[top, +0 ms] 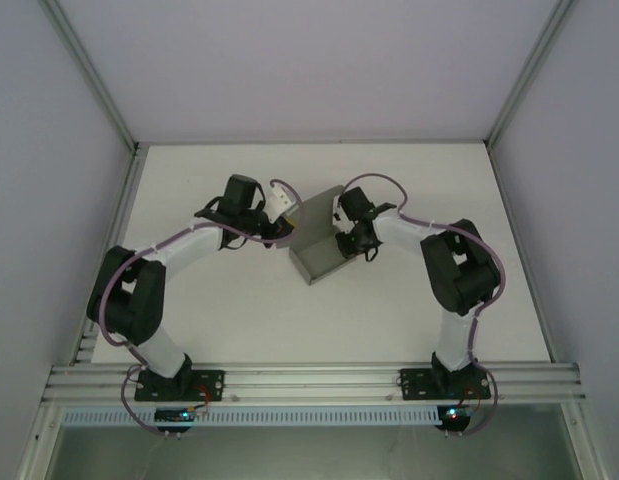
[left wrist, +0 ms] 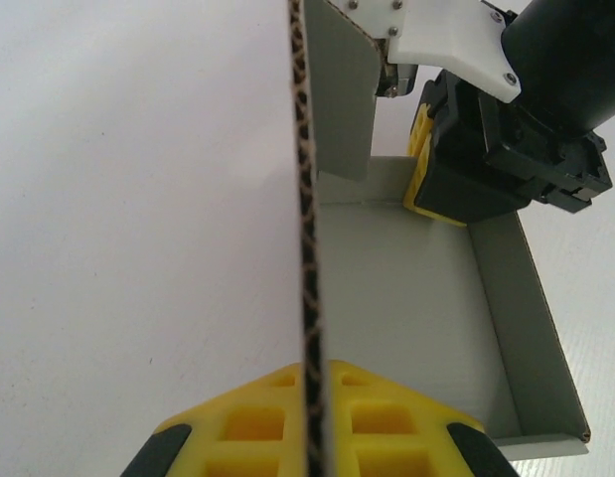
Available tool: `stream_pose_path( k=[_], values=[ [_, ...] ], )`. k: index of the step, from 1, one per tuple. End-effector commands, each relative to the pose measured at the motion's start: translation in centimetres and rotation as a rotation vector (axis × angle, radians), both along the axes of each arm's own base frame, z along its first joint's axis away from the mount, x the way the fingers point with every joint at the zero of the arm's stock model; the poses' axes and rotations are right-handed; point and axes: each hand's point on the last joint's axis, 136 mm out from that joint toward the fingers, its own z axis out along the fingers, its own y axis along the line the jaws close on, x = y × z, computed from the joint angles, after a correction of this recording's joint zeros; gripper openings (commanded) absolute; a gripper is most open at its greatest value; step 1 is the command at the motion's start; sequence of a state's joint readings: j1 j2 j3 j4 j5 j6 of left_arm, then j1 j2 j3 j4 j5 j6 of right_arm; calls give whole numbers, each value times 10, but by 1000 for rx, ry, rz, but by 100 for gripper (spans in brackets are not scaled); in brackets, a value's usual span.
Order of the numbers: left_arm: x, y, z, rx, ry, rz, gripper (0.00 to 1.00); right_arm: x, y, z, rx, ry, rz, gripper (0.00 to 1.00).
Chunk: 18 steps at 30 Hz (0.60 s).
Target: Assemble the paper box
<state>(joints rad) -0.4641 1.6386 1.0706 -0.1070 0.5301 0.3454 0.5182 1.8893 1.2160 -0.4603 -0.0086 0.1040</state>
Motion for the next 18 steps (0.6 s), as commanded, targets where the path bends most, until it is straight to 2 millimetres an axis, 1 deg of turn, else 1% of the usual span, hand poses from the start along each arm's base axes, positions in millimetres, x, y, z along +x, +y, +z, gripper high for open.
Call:
stream_pose_path(
  k=[1, 2, 3, 4, 6, 9, 11, 14, 18],
  values=[
    [-3, -27, 42, -108, -79, -104, 0, -4, -19, -11, -220, -1, 6, 9],
    [-3, -27, 43, -108, -81, -105, 0, -7, -21, -12, -243, 4, -16, 5],
    [-4, -28, 44, -109, -83, -109, 0, -10, -17, -14, -249, 12, -17, 0],
    [-5, -29, 44, -109, -84, -111, 0, -8, -15, -14, -263, 2, -19, 0],
    [-6, -30, 47, -112, -89, -114, 0, -9, -24, -17, -349, 0, -54, 0],
    [-8, -32, 50, -114, -93, -114, 0, -5, -46, -15, -517, -30, -136, 0],
    [-10, -32, 52, -117, -101, -123, 0, -2, -53, -15, -567, -58, -172, 0],
    [-8, -32, 53, -113, -111, -118, 0, 1, -52, -15, -578, -88, -188, 0],
    [-6, -33, 52, -109, -100, -114, 0, 3, -44, -16, -578, -116, -164, 0]
  ],
)
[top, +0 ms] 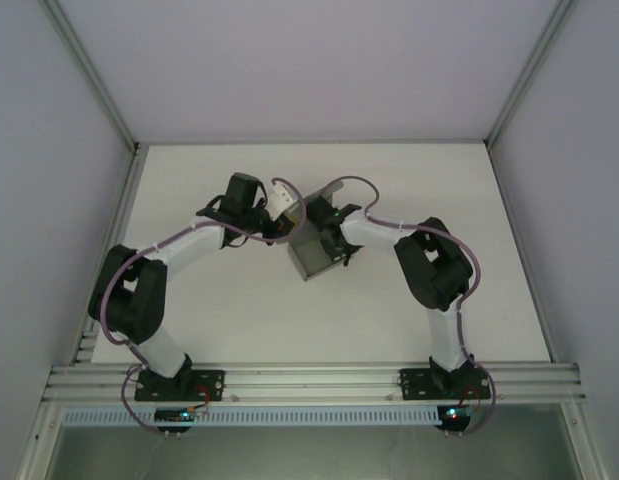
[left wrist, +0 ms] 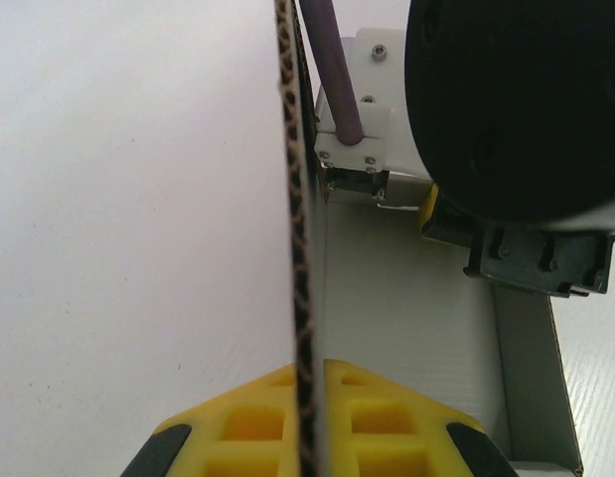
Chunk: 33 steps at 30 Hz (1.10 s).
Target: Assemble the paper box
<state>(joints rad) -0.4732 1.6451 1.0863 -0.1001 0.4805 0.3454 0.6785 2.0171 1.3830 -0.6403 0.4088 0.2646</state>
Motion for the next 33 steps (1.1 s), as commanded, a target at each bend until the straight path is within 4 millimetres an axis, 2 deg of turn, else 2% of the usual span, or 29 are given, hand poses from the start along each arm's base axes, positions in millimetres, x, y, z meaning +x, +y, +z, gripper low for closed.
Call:
stream_pose_path(
  k=[1, 4, 8, 10, 13, 16, 17, 19, 22, 24, 25, 28, 33],
  values=[
    [-13, -33, 49, -128, -68, -145, 0, -3, -42, -18, -219, -2, -58, 0],
    [-13, -34, 46, -126, -65, -147, 0, -3, -33, -21, -128, 14, -50, 0],
    [-14, -34, 41, -113, -59, -169, 0, 1, -7, -3, 122, -29, -17, 20],
    [-17, -36, 39, -110, -47, -193, 0, 5, 6, 13, 246, -50, 20, 25],
    [-18, -36, 35, -96, -37, -207, 0, 9, 19, 36, 324, -98, 91, 36],
    [-18, -37, 33, -86, -17, -219, 0, 8, 28, 51, 391, -92, 131, 51],
    [-18, -38, 33, -82, -15, -227, 0, 7, 29, 54, 410, -88, 134, 52],
    [-17, -38, 31, -74, -12, -228, 0, 6, 28, 58, 425, -88, 133, 60],
    [-17, -38, 28, -65, -13, -232, 0, 5, 21, 62, 417, -87, 122, 64],
    [-18, -37, 28, -62, -11, -235, 0, 7, 15, 67, 405, -109, 110, 72],
    [-19, -37, 27, -57, -13, -240, 0, 2, 5, 61, 373, -103, 89, 76],
    [-20, -36, 23, -42, -16, -252, 0, 3, -15, 64, 332, -131, 39, 87],
    [-17, -36, 20, -24, -23, -260, 0, -4, -20, 70, 412, -123, 41, 90]
  ],
)
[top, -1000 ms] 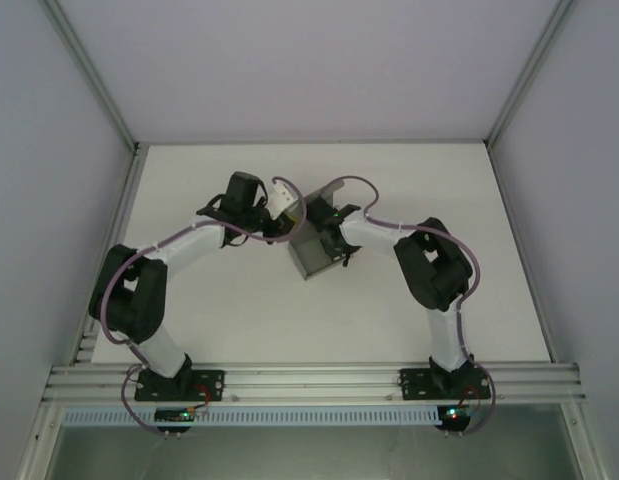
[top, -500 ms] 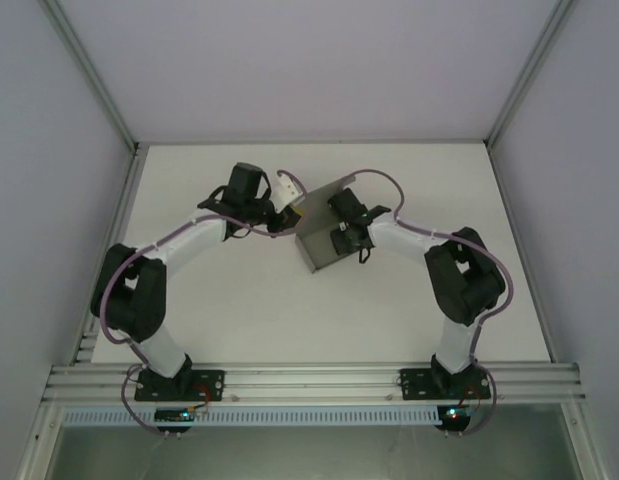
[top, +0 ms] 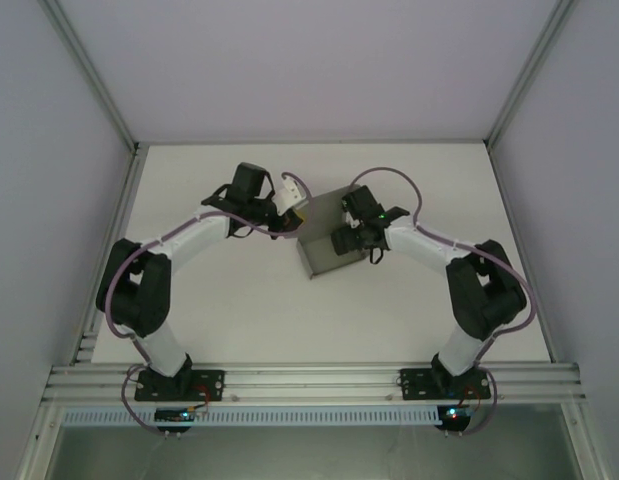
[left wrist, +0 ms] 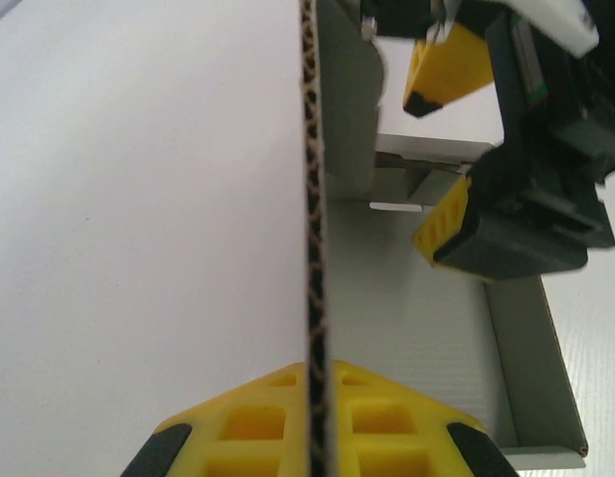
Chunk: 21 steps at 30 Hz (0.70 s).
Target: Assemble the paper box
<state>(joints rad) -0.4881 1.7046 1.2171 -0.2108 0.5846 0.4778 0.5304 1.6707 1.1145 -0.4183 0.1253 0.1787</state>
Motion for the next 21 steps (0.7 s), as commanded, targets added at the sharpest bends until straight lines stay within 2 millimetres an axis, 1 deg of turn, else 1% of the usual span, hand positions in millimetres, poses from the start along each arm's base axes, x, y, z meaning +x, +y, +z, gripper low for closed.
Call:
stream_pose_path(
  k=[1, 2, 4, 5, 6, 7, 8, 9, 10, 11, 12, 14, 15, 19, 21],
  values=[
    [-12, -13, 4, -14, 7, -89, 0, -1, 4, 16, 98, -26, 22, 90],
    [-12, -13, 2, -10, 12, -90, 0, -3, 6, 20, 138, -27, 37, 90],
    [-10, -11, -1, 6, 14, -82, 0, -7, 13, 36, 257, -44, 76, 91],
    [-9, -10, -3, 13, 13, -77, 0, -8, 13, 44, 300, -60, 87, 92],
    [-8, -10, -3, 18, 15, -74, 0, -7, 7, 53, 331, -86, 74, 92],
    [-8, -10, -4, 21, 16, -74, 0, -6, -2, 58, 359, -93, 36, 90],
    [-9, -10, -4, 19, 19, -75, 0, -6, -16, 59, 376, -83, -21, 85],
    [-8, -10, -3, 14, 15, -77, 0, -7, -30, 56, 385, -63, -81, 80],
    [-9, -11, -3, 12, 15, -77, 0, -9, -42, 49, 390, -35, -124, 78],
    [-8, -11, -3, 8, 14, -77, 0, -12, -52, 41, 387, -1, -151, 77],
    [-8, -11, -3, 7, 13, -75, 0, -16, -57, 34, 393, 27, -169, 77],
    [-7, -11, -3, 5, 16, -69, 0, -21, -58, 22, 430, 75, -182, 73],
    [-6, -11, -4, 6, 19, -67, 0, -22, -56, 18, 455, 95, -189, 68],
    [-7, -13, -3, -1, 23, -67, 0, -22, -50, -1, 504, 176, -197, 59],
    [-6, -13, -2, -5, 22, -65, 0, -18, -47, -9, 511, 202, -193, 58]
  ],
)
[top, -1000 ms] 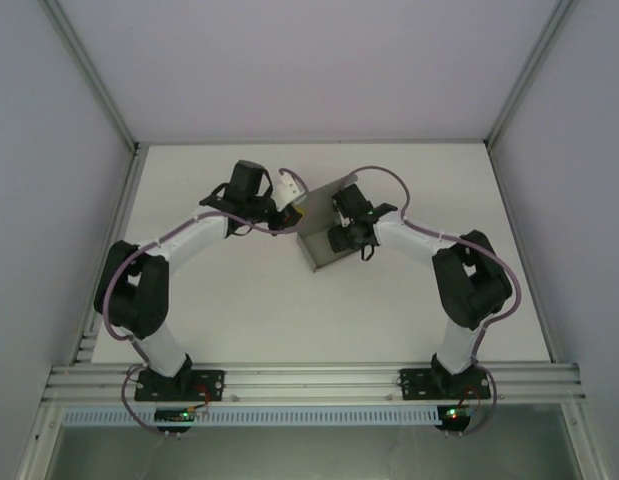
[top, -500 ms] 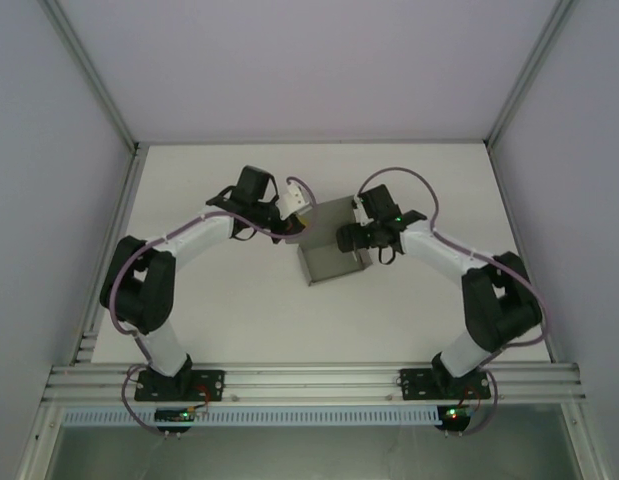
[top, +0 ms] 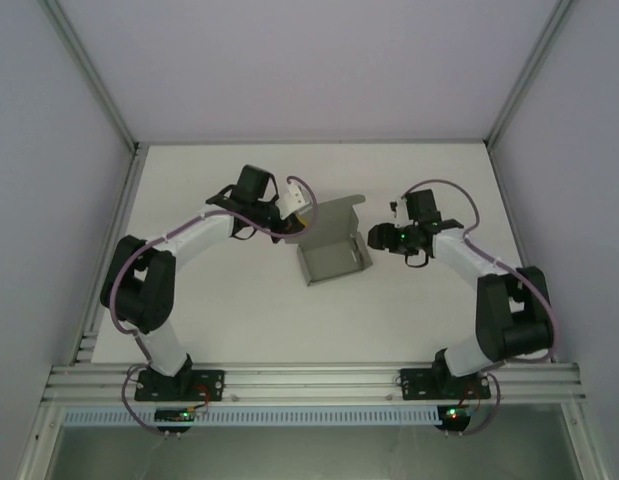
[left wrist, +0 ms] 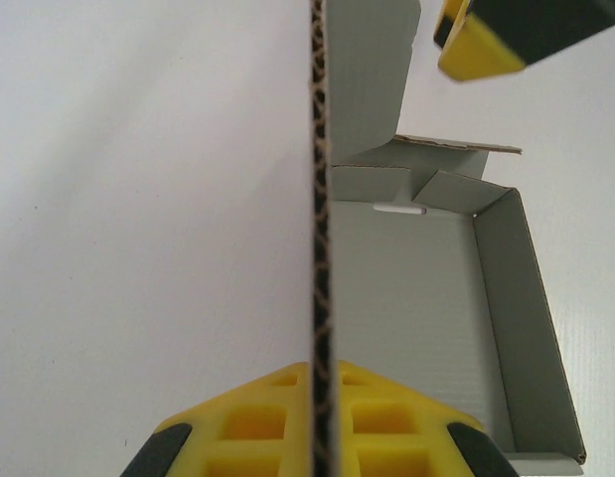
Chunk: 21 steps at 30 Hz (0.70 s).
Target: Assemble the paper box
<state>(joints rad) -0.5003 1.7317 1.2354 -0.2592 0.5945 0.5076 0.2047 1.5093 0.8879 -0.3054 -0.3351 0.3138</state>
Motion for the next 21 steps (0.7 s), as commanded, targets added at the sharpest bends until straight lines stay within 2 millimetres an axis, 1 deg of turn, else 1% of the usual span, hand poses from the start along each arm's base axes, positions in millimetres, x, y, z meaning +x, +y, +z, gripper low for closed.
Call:
stream_pose_path(
  k=[1, 3, 5, 7, 9, 14, 16, 18, 20, 21],
  values=[
    [1, -8, 8, -35, -7, -27, 0, 1, 14, -11, 81, 62, 27, 57],
    [2, -9, 9, -38, -7, -18, 0, 6, 21, -16, 97, 76, 49, 56],
    [3, -8, 8, -38, -3, -8, 0, 6, 28, -21, 108, 91, 73, 56],
    [4, -8, 7, -42, 1, 4, 0, 5, 36, -23, 123, 101, 95, 53],
    [3, -8, 5, -43, 7, 4, 0, 3, 42, -25, 138, 108, 115, 50],
    [3, -8, 4, -42, 13, 12, 0, 1, 54, -22, 176, 105, 136, 50],
    [3, -7, 3, -43, 15, 15, 0, 1, 57, -20, 172, 99, 139, 49],
    [3, -7, 2, -43, 19, 17, 0, 2, 55, -24, 126, 97, 130, 41],
    [2, -8, 2, -46, 22, 13, 0, 6, 55, -27, 74, 78, 121, 39],
    [2, -8, 2, -46, 25, 15, 0, 8, 54, -28, 45, 70, 110, 36]
  ],
)
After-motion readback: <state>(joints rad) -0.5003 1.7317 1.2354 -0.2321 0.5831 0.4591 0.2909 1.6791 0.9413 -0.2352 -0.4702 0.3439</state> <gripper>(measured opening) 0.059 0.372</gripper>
